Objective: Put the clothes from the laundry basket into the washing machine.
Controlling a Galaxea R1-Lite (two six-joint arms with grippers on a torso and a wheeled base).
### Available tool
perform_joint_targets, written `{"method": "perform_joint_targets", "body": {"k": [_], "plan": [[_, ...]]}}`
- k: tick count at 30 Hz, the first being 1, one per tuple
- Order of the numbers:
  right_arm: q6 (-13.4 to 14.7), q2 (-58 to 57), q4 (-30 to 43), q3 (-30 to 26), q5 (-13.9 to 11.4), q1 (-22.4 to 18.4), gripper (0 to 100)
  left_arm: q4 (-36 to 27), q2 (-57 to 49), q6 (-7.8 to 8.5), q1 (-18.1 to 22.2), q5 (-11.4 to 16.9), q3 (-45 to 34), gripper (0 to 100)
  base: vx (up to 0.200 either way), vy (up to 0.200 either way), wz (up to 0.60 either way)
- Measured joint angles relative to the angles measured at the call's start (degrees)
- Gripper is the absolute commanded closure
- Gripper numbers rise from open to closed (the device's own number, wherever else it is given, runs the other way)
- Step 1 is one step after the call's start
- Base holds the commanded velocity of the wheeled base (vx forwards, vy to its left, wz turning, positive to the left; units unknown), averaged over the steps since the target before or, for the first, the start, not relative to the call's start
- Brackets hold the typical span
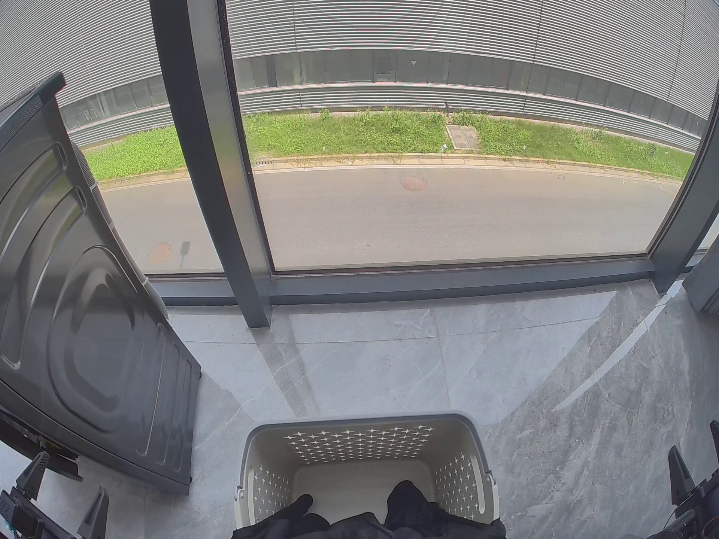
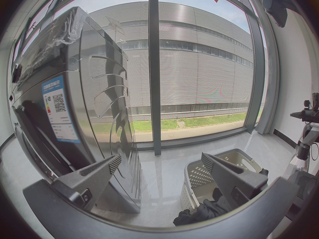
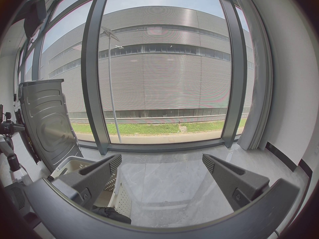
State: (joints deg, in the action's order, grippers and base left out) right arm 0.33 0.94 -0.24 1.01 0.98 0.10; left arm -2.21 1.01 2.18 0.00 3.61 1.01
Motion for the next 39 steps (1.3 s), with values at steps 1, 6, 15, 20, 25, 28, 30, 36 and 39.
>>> {"method": "perform_joint_targets", "body": {"k": [1,6,15,20,25,28,30,36,39], "plan": [[0.00,0.02,0.02,0.00,0.00,0.00,0,0.00,0.00,0.00,0.00,0.00,0.00,0,0.000,0.000,0.00],[0.02,0.00,0.00,0.00,0.00,0.00,0,0.00,0.00,0.00,0.00,0.00,0.00,0,0.000,0.000,0.00],[0.02,0.00,0.00,0.00,0.00,0.00,0,0.00,0.02,0.02,0.00,0.00,0.00,0,0.000,0.000,0.00],[0.00,0.02,0.00,0.00,0.00,0.00,0,0.00,0.00,0.02,0.00,0.00,0.00,0,0.000,0.000,0.00],[0.02,0.00,0.00,0.00,0.00,0.00,0,0.00,0.00,0.02,0.00,-0.02,0.00,0,-0.080,0.000,0.00],[0.02,0.00,0.00,0.00,0.00,0.04,0,0.00,0.00,0.02,0.00,-0.02,0.00,0,-0.067,0.000,0.00],[0.00,0.02,0.02,0.00,0.00,0.04,0,0.00,0.00,0.00,0.00,0.00,0.00,0,0.000,0.000,0.00],[0.00,0.02,0.00,0.00,0.00,0.00,0,0.00,0.00,-0.05,0.00,-0.02,0.00,0,-0.033,0.000,0.00],[0.02,0.02,0.00,0.00,0.00,0.04,0,0.00,0.00,0.00,0.00,-0.02,0.00,0,-0.200,0.000,0.00]]}}
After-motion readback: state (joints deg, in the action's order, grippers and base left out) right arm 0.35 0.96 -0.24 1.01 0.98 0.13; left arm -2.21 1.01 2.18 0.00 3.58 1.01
